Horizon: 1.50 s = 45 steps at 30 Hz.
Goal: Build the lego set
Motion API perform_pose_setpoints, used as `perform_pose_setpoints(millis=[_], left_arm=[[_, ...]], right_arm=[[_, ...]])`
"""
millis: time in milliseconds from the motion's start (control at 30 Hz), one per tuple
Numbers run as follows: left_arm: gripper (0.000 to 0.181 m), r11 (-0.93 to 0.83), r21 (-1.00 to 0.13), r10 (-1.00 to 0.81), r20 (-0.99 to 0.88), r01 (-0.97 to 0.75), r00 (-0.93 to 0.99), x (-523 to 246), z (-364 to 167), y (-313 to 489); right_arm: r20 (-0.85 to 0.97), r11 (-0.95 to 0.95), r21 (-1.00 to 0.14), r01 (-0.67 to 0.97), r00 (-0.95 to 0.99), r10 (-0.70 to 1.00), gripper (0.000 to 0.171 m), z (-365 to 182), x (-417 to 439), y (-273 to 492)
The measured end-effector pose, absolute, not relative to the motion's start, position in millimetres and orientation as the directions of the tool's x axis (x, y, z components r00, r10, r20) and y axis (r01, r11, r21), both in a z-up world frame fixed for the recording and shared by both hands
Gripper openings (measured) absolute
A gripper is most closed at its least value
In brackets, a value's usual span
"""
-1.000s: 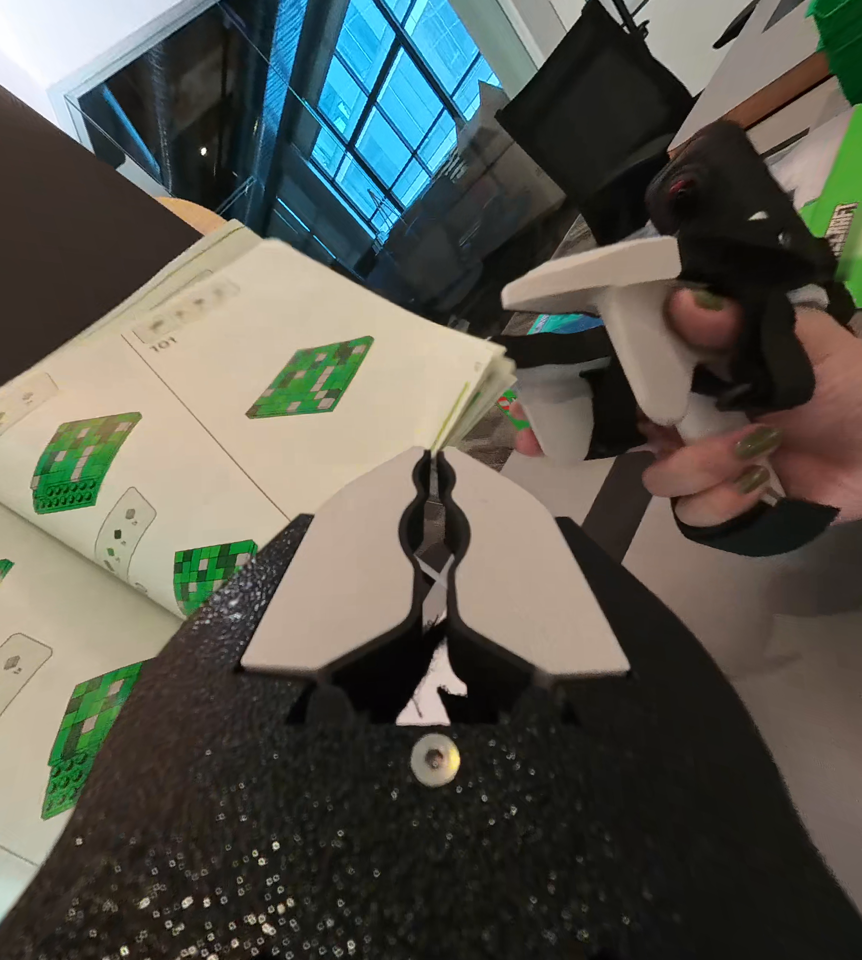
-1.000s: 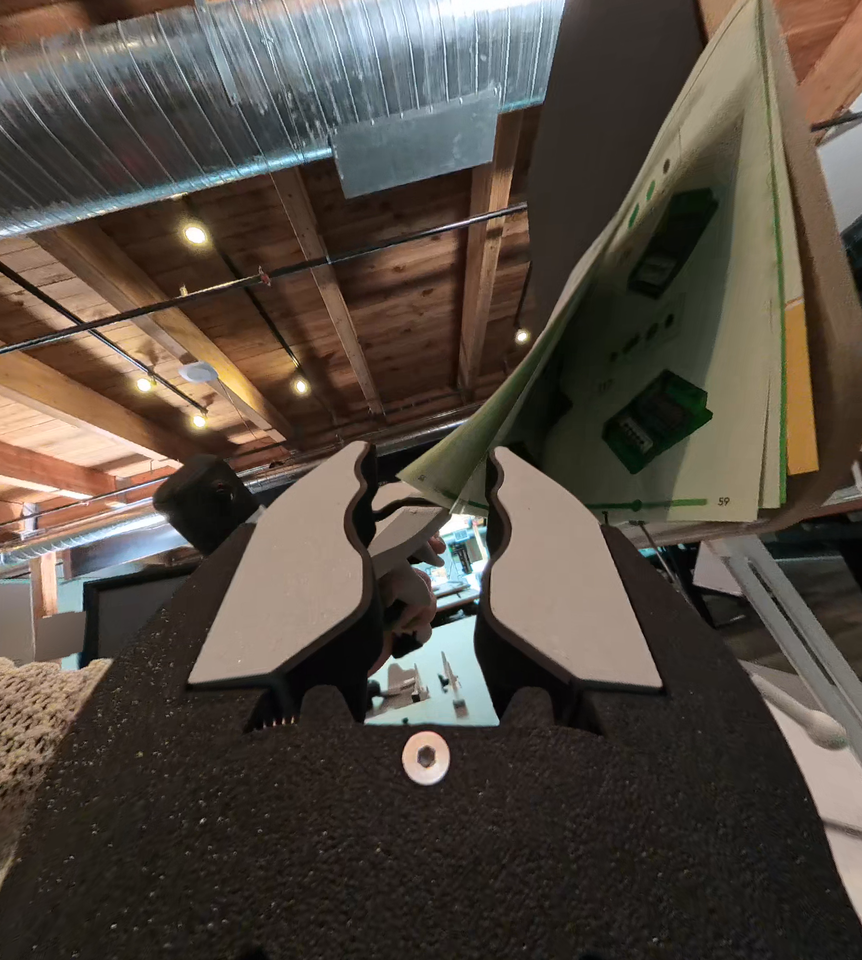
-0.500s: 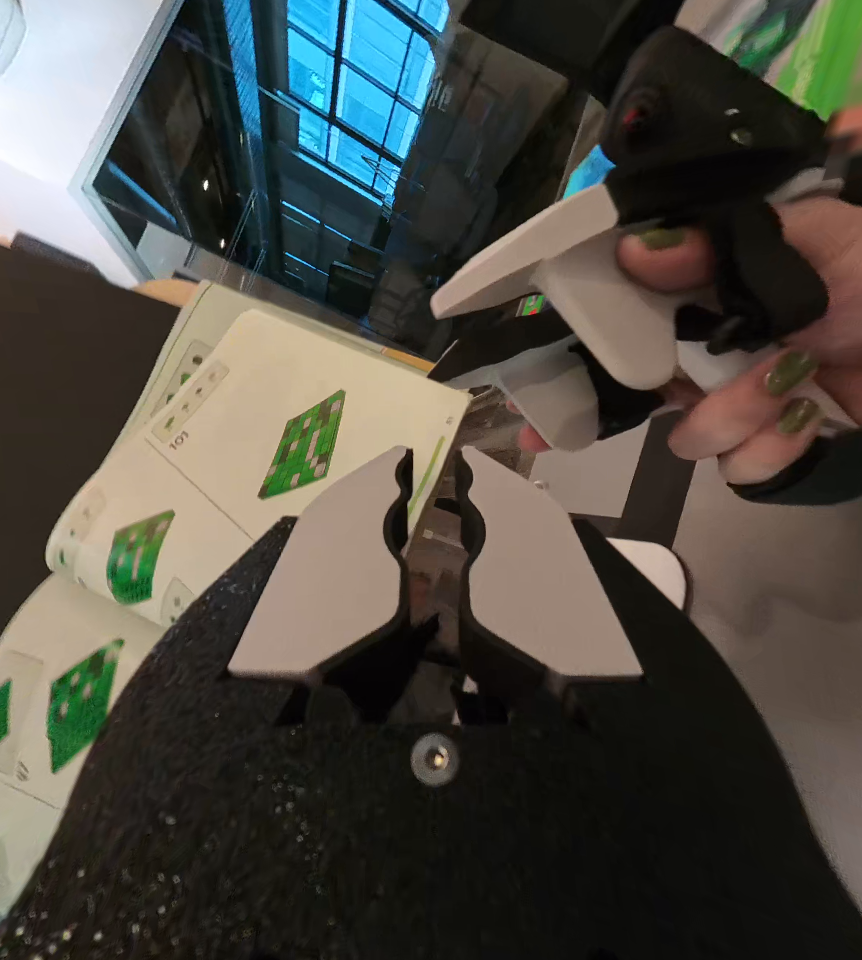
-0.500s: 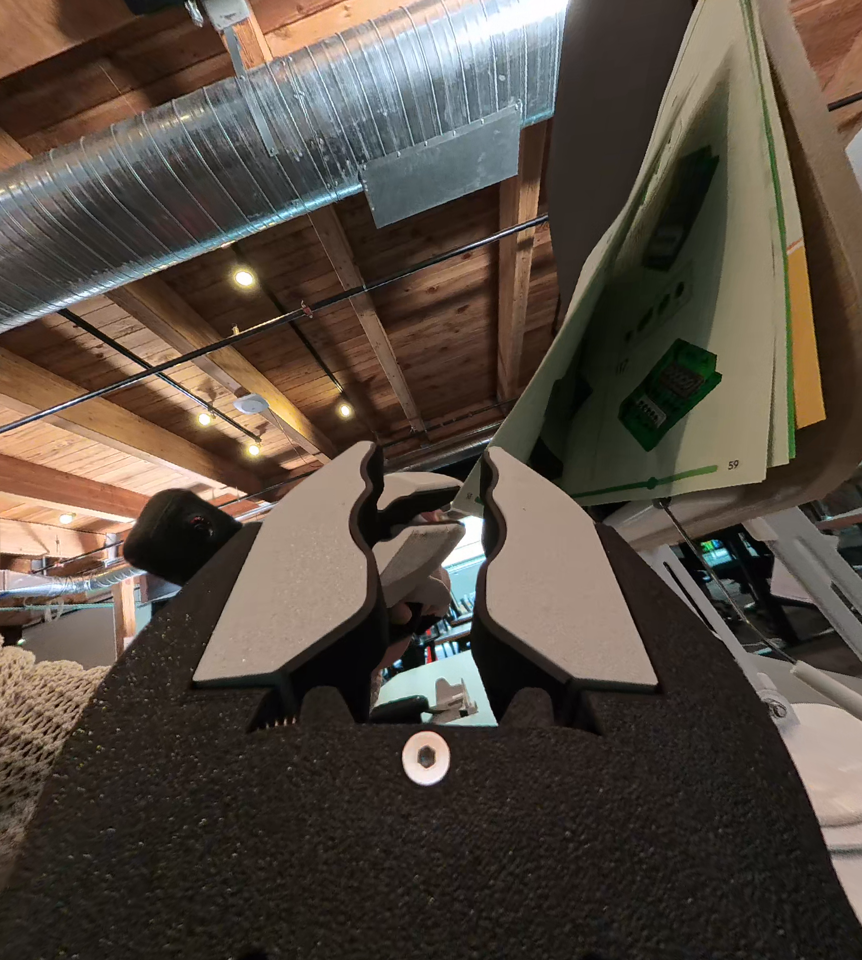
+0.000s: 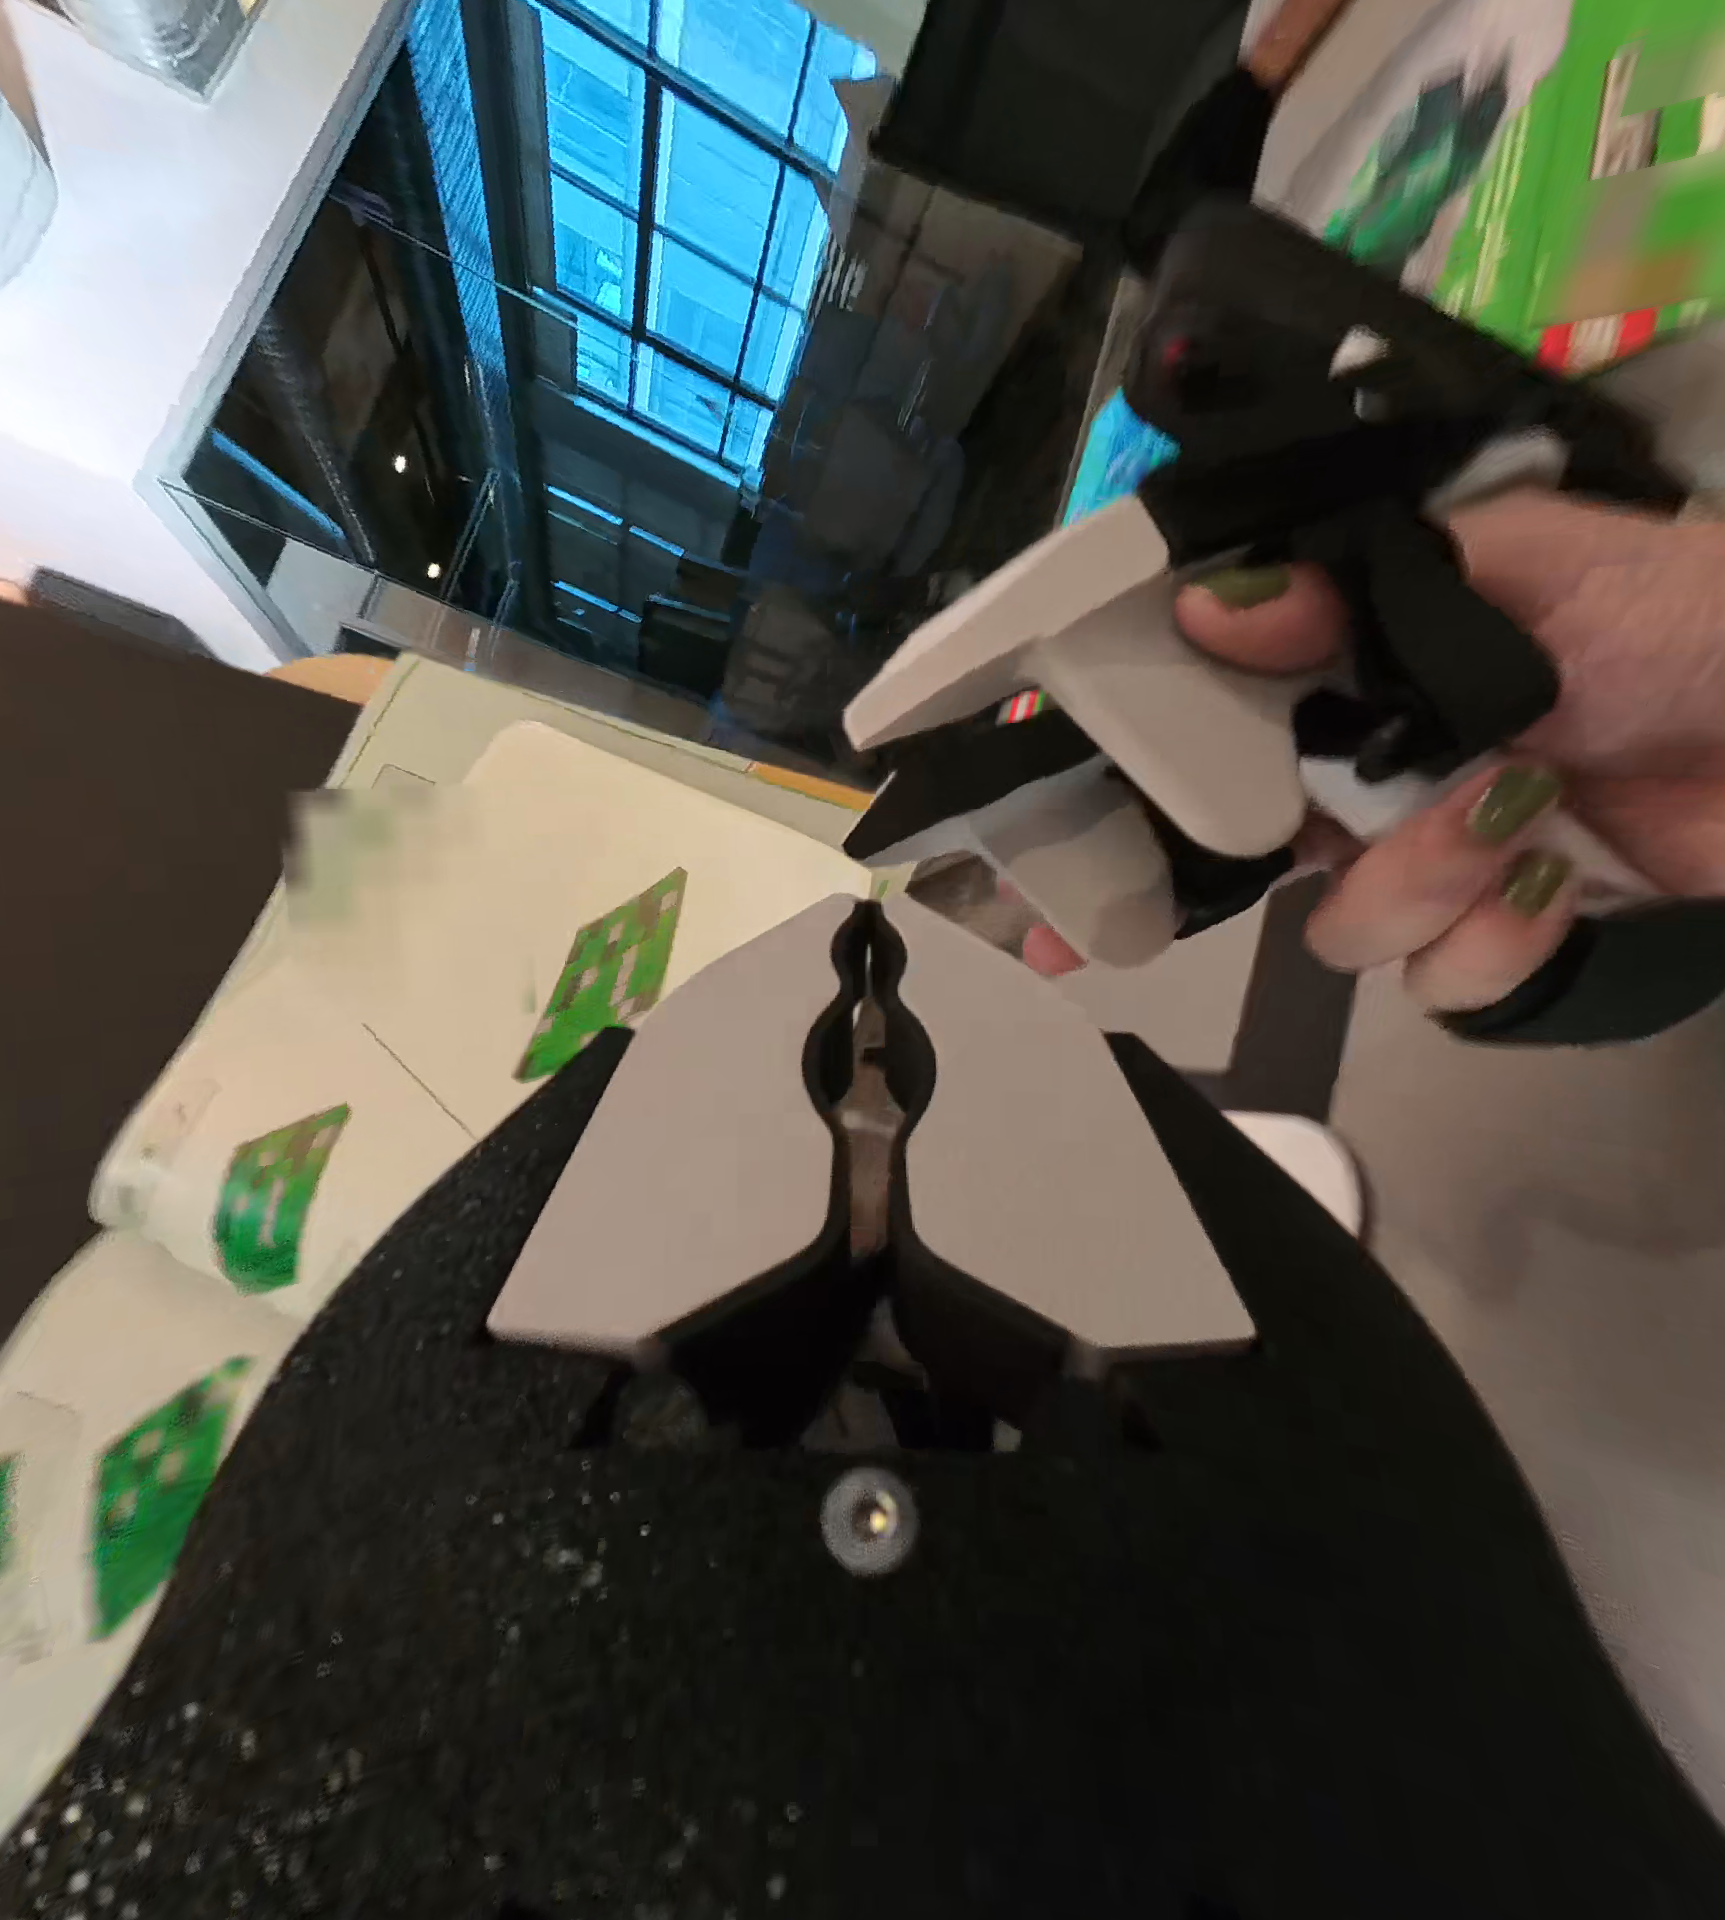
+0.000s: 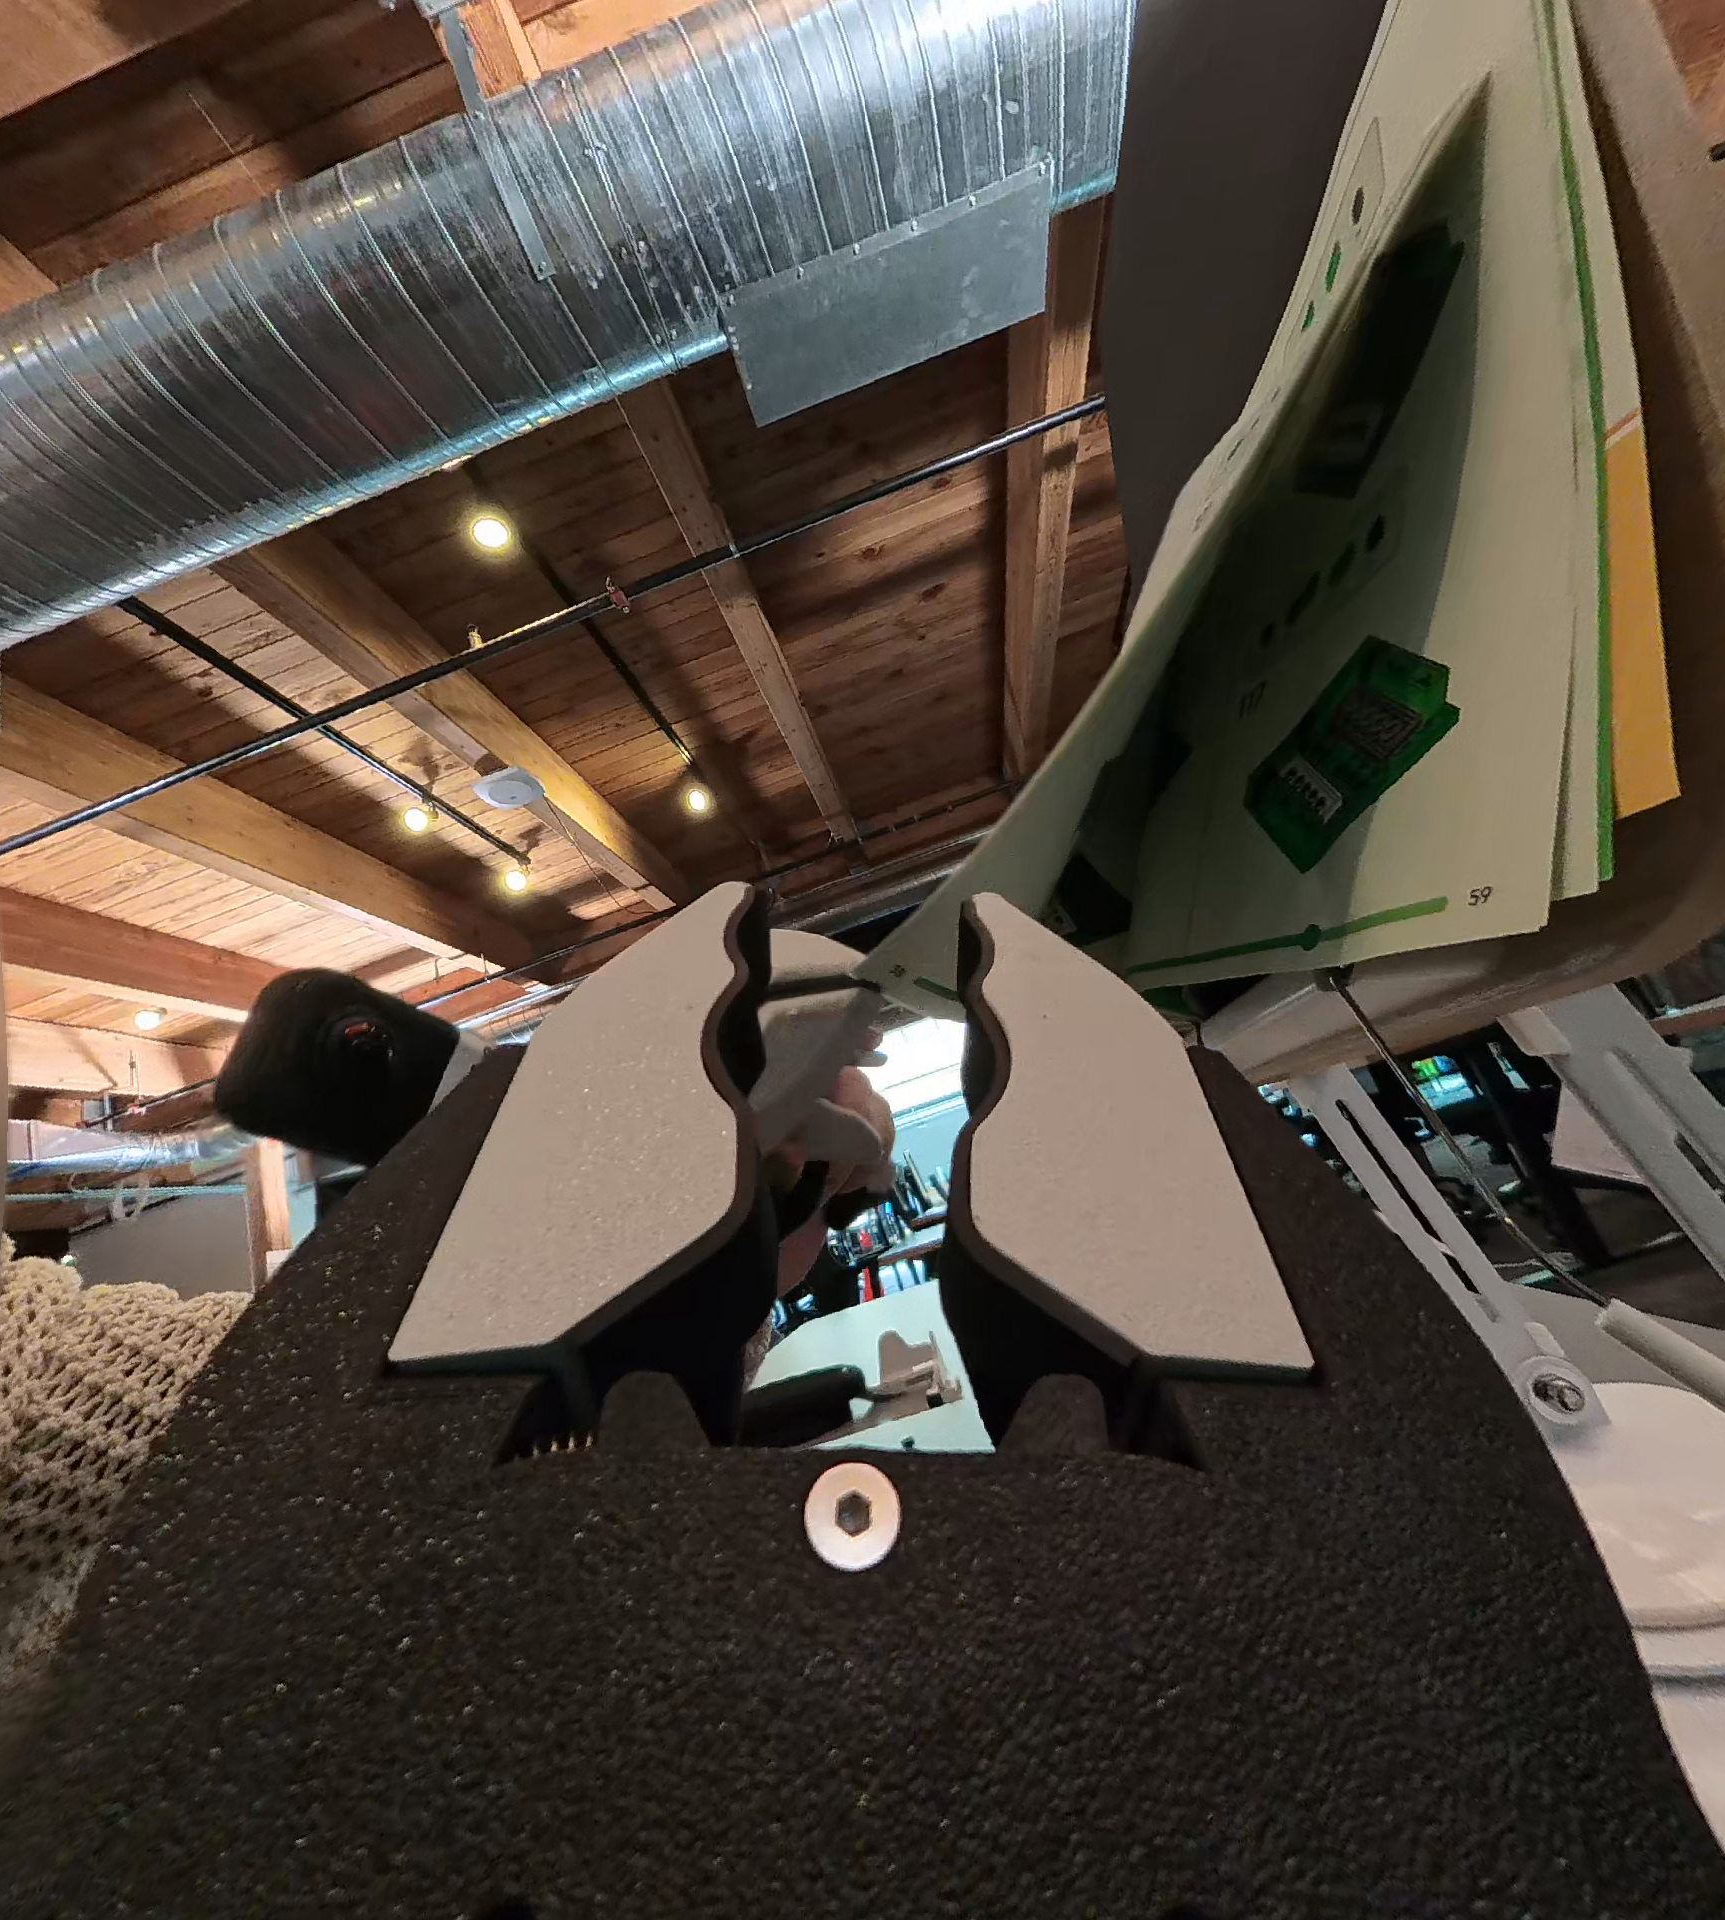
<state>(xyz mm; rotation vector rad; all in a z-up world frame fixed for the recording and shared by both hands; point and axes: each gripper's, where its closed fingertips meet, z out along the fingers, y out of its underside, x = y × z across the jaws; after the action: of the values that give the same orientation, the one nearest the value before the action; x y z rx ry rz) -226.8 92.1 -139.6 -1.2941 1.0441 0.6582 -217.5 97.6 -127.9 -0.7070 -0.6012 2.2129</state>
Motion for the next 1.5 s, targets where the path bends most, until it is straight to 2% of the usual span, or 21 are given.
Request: perform_pose_setpoints(millis=[100, 200, 400, 567, 667, 867, 900, 967, 1067, 1200, 1500], left_arm=[[0.0, 0.218, -0.605, -0.23, -0.795, -0.766, 0.562, -226.1, -135.7, 89.8], [0.0, 0.215, -0.666, -0.267, -0.743, -0.714, 0.613, -228.1, -133.6, 89.4], [0.0, 0.207, -0.658, -0.293, -0.748, -0.724, 0.596, -224.4, -135.5, 90.6], [0.009, 0.178, -0.683, -0.318, -0.721, -0.708, 0.616, -224.8, -137.8, 93.6], [0.0, 0.165, -0.675, -0.3, -0.729, -0.719, 0.616, -228.7, -138.7, 95.2], [0.001, 0.184, -0.668, -0.293, -0.738, -0.721, 0.608, -230.5, -136.9, 93.4], [0.012, 0.184, -0.652, -0.293, -0.751, -0.736, 0.592, -230.7, -138.4, 93.4], [0.02, 0.179, -0.613, -0.292, -0.78, -0.77, 0.554, -231.2, -141.4, 93.3], [0.017, 0.176, -0.558, -0.279, -0.818, -0.811, 0.503, -231.6, -143.8, 93.7], [0.004, 0.164, -0.527, -0.254, -0.839, -0.834, 0.48, -233.4, -144.3, 95.7], [0.0, 0.159, -0.542, -0.219, -0.834, -0.825, 0.506, -238.5, -137.3, 96.0]], right_arm=[[-0.301, -0.626, -0.603, -0.494, -0.586, 0.752, 0.034, -127.9, -217.0, 97.5], [-0.297, -0.623, -0.609, -0.49, -0.588, 0.752, 0.034, -128.1, -217.4, 95.7], [-0.292, -0.623, -0.622, -0.474, -0.598, 0.746, 0.034, -128.8, -219.1, 91.5], [-0.286, -0.623, -0.63, -0.464, -0.607, 0.742, 0.033, -129.3, -220.4, 87.8], [-0.286, -0.626, -0.628, -0.462, -0.612, 0.738, 0.033, -129.2, -220.3, 87.7], [-0.288, -0.631, -0.621, -0.466, -0.613, 0.736, 0.033, -129.1, -219.4, 89.5], [-0.288, -0.631, -0.62, -0.466, -0.613, 0.736, 0.033, -129.0, -219.4, 89.6], [-0.287, -0.63, -0.621, -0.465, -0.613, 0.736, 0.033, -129.1, -219.8, 89.5], [-0.289, -0.632, -0.623, -0.461, -0.615, 0.734, 0.032, -129.6, -220.9, 89.2], [-0.288, -0.633, -0.625, -0.458, -0.618, 0.732, 0.032, -129.9, -221.7, 88.5], [-0.29, -0.635, -0.624, -0.456, -0.619, 0.73, 0.032, -130.3, -223.4, 89.0]])
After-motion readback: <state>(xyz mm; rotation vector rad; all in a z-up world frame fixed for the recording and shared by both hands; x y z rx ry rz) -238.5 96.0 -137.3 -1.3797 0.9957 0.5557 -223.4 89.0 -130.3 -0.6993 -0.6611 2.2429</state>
